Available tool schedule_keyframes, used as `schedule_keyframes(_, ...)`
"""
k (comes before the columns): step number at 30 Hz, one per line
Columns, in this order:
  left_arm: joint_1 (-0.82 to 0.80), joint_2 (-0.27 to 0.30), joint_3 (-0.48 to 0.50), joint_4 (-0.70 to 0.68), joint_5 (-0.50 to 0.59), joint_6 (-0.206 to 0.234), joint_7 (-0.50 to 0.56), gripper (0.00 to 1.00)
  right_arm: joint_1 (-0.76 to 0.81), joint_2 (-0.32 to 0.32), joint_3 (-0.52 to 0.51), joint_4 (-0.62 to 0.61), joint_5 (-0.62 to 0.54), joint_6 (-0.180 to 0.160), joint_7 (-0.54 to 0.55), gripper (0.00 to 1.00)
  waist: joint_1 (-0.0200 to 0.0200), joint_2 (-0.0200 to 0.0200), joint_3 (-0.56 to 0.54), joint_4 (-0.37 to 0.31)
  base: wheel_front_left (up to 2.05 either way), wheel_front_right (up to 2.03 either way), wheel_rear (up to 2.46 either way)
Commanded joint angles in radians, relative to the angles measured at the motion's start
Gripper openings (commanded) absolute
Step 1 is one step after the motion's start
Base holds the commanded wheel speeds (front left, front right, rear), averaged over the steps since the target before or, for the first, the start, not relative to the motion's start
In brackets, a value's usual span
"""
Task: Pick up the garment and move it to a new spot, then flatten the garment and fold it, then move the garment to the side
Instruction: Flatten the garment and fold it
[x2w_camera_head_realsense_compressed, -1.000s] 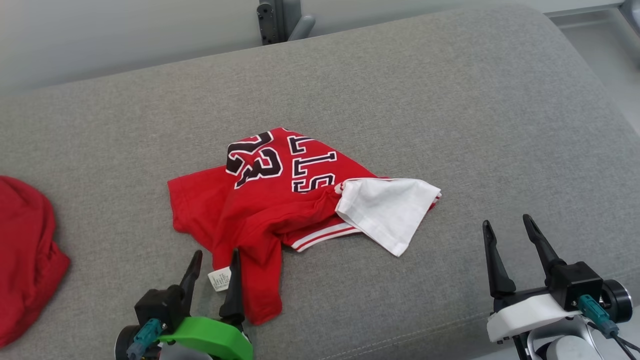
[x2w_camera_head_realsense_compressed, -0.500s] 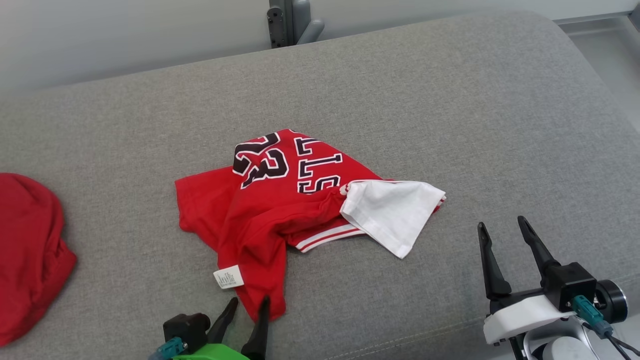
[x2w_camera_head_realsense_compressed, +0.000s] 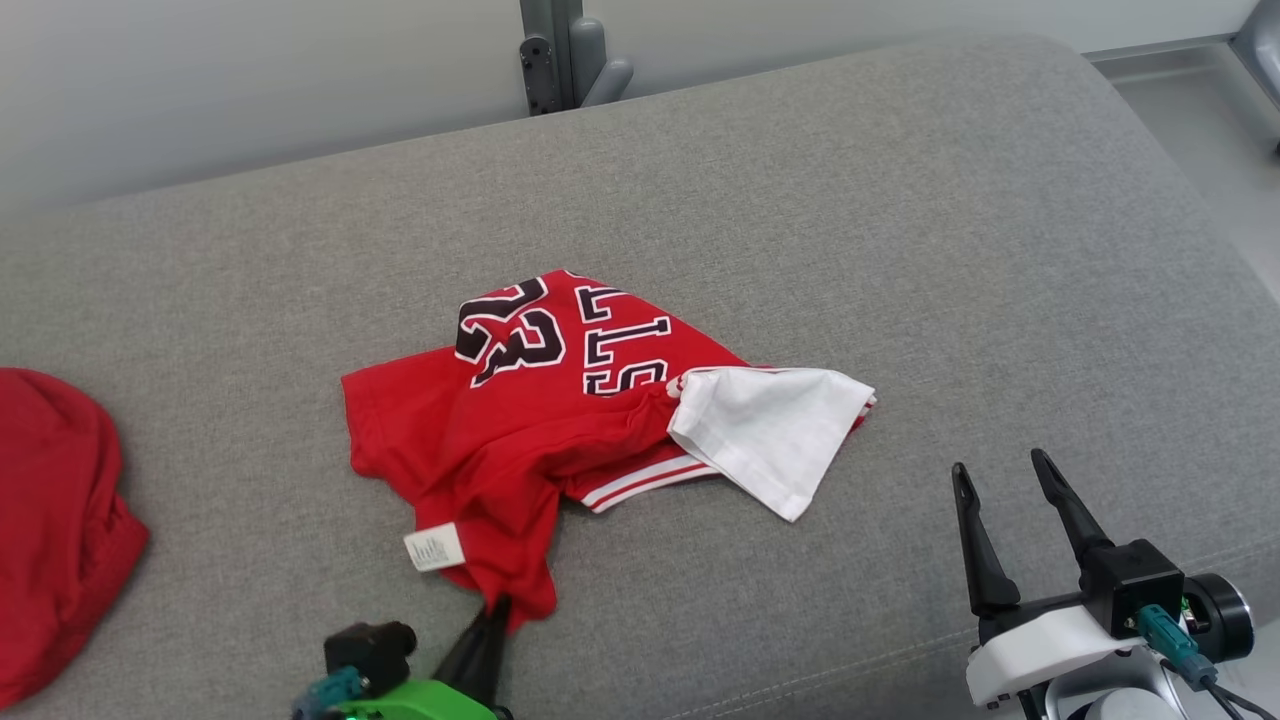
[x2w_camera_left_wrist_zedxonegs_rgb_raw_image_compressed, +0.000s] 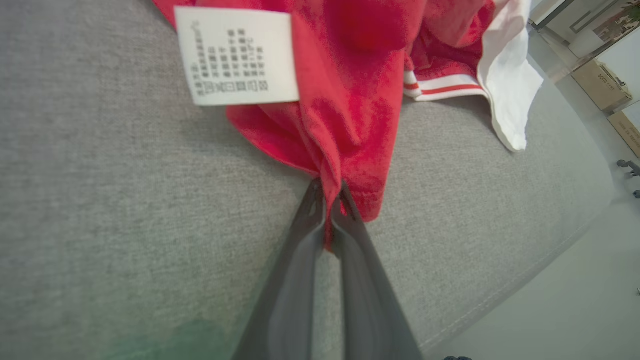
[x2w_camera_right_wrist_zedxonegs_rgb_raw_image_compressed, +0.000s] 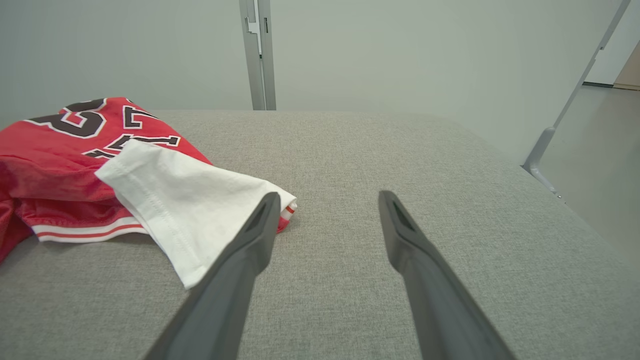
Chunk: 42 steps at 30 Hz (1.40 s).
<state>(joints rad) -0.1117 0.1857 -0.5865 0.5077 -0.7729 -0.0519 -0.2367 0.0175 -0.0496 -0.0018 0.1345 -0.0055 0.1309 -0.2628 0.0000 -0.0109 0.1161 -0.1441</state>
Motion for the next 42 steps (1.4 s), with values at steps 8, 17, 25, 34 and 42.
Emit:
schedule_keyframes(8,-0.126,0.108,0.141,-0.032,0.088,0.102,-0.029,0.00,0.009,-0.001,0.004,-0.001,-0.001,0.000,-0.003,1.00,0.0000,0.0109,-0.006,0.010,0.00,0.00,0.00)
schedule_keyframes(17,-0.169,0.186,0.243,-0.049,0.267,0.153,-0.029,0.00,-0.004,-0.001,0.005,-0.002,0.003,0.000,-0.003,1.00,0.0000,0.0109,0.004,0.010,0.00,0.00,0.00)
schedule_keyframes(25,-0.069,0.135,0.264,-0.020,0.321,0.113,-0.029,0.00,0.009,-0.001,0.002,0.003,0.011,0.000,-0.003,1.00,0.0000,0.0109,0.021,0.024,0.00,0.00,0.00)
schedule_keyframes(34,0.052,0.070,0.294,-0.036,0.386,0.089,-0.029,0.96,0.014,-0.002,0.007,0.004,-0.008,0.000,-0.003,1.00,0.0000,0.0109,0.008,0.054,0.00,0.00,0.00)
schedule_keyframes(42,0.112,0.022,0.339,-0.089,0.424,0.087,-0.029,1.00,0.021,-0.002,0.012,-0.002,0.002,0.000,-0.003,1.00,0.0000,0.0109,-0.002,0.076,0.00,0.00,0.00)
